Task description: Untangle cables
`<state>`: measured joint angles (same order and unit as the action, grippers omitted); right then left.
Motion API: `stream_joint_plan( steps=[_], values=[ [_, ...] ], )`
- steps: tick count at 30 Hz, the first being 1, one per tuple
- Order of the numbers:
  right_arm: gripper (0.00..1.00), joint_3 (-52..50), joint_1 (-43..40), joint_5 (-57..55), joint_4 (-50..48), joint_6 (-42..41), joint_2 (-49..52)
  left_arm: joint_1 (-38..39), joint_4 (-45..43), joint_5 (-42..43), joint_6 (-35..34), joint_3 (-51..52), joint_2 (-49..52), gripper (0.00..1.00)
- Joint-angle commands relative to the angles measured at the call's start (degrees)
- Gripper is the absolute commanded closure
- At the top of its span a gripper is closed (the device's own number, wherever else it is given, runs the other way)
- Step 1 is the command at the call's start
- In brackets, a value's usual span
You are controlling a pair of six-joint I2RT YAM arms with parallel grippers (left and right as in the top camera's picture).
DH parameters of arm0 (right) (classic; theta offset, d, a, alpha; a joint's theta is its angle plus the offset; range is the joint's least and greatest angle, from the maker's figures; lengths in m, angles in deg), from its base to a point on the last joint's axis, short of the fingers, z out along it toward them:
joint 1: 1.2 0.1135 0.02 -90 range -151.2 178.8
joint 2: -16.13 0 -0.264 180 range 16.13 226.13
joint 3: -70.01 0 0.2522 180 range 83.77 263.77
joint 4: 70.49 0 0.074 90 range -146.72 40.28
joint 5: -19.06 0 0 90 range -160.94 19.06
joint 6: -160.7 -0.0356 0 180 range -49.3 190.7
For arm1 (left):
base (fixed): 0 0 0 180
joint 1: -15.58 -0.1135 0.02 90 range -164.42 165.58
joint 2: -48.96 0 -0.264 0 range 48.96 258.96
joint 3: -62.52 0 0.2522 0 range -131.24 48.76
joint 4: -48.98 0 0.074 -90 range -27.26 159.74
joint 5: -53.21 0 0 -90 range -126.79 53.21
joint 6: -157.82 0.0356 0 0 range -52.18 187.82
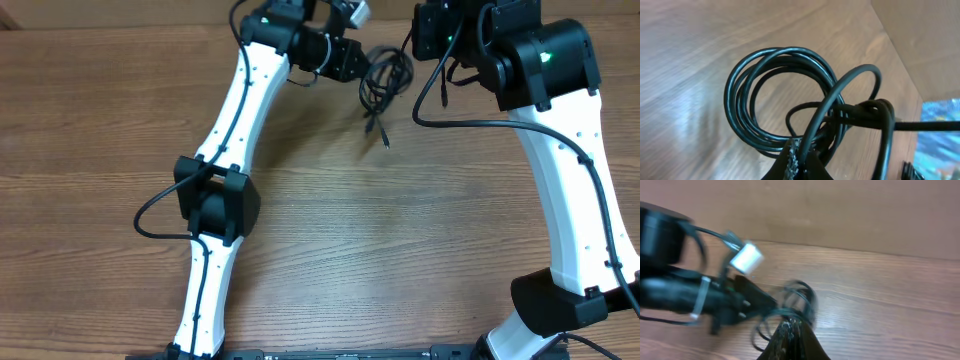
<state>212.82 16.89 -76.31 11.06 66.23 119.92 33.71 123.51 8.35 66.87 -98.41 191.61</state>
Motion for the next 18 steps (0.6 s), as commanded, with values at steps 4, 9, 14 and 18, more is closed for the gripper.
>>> stream_joint_plan(
  steps=[4,9,14,18],
  values=[
    [0.96,1.3,-0.2,-12.2,2.5,0.1,-0.3,-9.5,-1.9,-0.2,-8.1,-1.1,0.0,0.96],
    [0.96,1.3,-1.4,-12.8,3.0,0.0,-0.3,-16.0,-1.9,1.8,-11.4,-1.1,0.0,0.96],
    [0.96,1.3,-3.4,-12.8,2.4,-0.2,-0.3,-21.0,-1.9,3.0,-12.6,-1.1,0.0,0.96],
    [0.96,1.3,-5.5,-12.8,2.1,-0.1,-0.3,-23.9,-1.9,2.9,-13.0,-1.1,0.0,0.96]
  ],
)
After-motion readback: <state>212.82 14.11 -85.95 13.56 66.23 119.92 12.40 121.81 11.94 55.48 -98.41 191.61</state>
